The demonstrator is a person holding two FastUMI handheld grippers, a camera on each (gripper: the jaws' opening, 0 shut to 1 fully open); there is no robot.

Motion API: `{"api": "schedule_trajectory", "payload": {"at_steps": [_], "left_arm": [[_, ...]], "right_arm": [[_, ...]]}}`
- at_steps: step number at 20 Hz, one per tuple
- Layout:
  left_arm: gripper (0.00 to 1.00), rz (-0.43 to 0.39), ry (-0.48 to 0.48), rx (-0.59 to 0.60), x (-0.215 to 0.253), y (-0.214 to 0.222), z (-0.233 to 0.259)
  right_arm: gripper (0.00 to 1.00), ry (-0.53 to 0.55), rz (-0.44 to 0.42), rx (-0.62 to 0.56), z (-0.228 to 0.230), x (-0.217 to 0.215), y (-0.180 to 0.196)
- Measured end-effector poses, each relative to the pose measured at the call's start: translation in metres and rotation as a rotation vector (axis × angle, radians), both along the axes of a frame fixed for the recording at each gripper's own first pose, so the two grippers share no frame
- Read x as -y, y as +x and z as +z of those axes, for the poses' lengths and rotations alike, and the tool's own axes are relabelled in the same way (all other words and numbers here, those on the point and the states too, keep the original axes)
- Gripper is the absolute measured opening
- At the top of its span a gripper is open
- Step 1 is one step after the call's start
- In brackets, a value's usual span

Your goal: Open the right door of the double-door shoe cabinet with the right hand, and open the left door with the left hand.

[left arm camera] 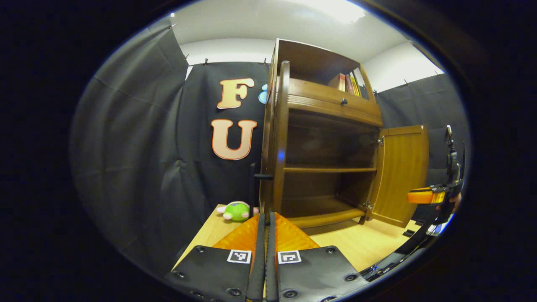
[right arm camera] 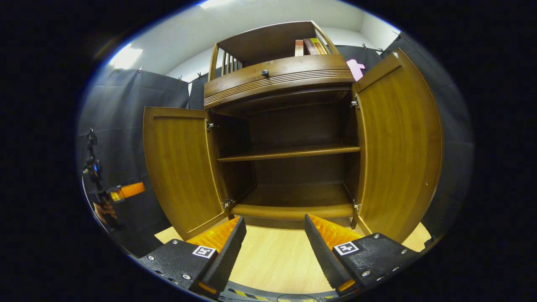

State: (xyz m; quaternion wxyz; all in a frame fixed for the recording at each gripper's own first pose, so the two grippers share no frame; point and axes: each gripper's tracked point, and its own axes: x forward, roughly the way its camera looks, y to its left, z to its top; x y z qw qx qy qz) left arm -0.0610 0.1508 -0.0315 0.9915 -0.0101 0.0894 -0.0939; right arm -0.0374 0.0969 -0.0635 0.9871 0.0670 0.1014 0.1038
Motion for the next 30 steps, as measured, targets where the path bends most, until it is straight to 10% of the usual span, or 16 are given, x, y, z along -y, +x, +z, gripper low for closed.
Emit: {"api": "schedule_trajectory", "payload": {"at_steps": [4, 14, 17, 23, 30], "left_arm": [[0.09, 0.11, 0.009, 0.043, 0.048, 0.004, 0.012], [0.16, 0.083, -0.025, 0.097, 0.194, 0.033, -0.013], [0.55, 0.083, 0.003, 0.118, 0.209, 0.039, -0.011], [0.96, 0.133, -0.009, 0.09, 0.205, 0.044, -0.019], [0.95, 0.186, 0.058, 0.114, 0.176, 0.043, -0.009]], "right_arm": [[0.87, 0.013, -0.028, 0.071, 0.017, 0.02, 0.013], [0.87, -0.041, -0.078, 0.113, 0.017, 0.082, 0.001], [0.87, -0.06, -0.103, 0.12, 0.013, 0.098, -0.002], [0.87, -0.023, -0.12, 0.126, 0.015, 0.109, -0.002], [0.87, -0.057, -0.143, 0.151, 0.025, 0.122, 0.006]]}}
